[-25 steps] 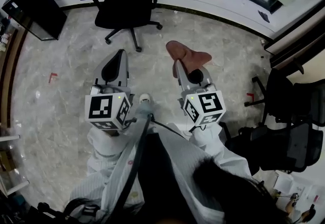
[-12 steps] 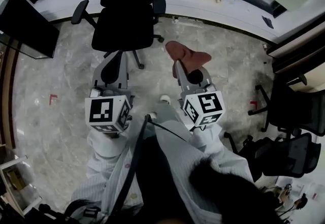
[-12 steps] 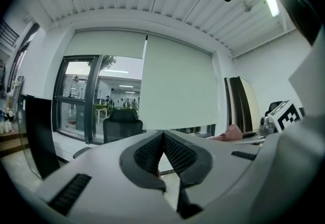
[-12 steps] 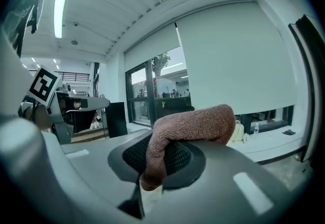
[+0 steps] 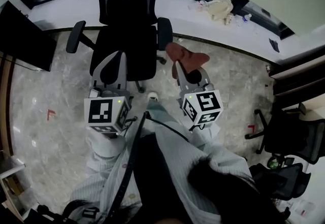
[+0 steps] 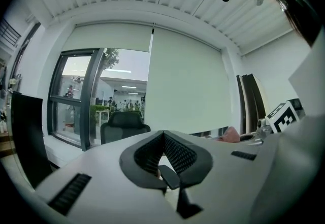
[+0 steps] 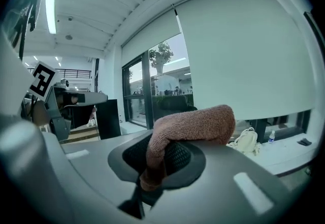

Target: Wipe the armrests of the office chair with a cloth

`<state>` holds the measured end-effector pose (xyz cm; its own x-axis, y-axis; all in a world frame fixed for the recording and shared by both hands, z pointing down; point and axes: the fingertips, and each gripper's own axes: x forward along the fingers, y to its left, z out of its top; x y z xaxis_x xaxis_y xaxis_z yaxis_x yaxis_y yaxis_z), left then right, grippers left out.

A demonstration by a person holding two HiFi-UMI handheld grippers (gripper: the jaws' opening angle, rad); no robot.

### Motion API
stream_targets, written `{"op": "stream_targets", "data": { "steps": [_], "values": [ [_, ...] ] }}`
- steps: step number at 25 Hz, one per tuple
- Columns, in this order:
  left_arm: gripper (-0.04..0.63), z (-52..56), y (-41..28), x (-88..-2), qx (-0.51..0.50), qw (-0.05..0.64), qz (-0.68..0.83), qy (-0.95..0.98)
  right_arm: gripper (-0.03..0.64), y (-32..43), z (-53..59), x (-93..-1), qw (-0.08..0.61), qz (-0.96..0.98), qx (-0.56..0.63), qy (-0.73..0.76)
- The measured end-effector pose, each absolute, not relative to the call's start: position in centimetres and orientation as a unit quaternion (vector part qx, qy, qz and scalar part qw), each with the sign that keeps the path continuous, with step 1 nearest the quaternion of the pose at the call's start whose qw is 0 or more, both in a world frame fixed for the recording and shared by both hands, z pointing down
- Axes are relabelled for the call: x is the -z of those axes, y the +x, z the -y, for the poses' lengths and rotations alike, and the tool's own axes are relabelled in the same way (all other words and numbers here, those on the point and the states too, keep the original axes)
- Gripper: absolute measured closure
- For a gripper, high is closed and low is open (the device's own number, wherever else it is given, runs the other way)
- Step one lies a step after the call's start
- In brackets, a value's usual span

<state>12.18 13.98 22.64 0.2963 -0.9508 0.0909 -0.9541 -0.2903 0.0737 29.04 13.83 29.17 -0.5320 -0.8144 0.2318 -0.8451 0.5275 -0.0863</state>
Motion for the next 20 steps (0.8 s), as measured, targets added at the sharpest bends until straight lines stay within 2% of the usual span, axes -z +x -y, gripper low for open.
{"op": "stream_targets", "data": {
  "steps": [9,20],
  "values": [
    [0.592,0.4,11.4,-22.2,-0.011,0.063,0.595,0.801,0.580,29.9,1.4,-31.7,0.137,0.856,-0.097,0.489],
    [0.592,7.6,11.0,-26.5,-0.043,0.103,0.570,0.814,0.580,30.2,8.7,-42.1,0.252,0.826,-0.124,0.489]
  ]
}}
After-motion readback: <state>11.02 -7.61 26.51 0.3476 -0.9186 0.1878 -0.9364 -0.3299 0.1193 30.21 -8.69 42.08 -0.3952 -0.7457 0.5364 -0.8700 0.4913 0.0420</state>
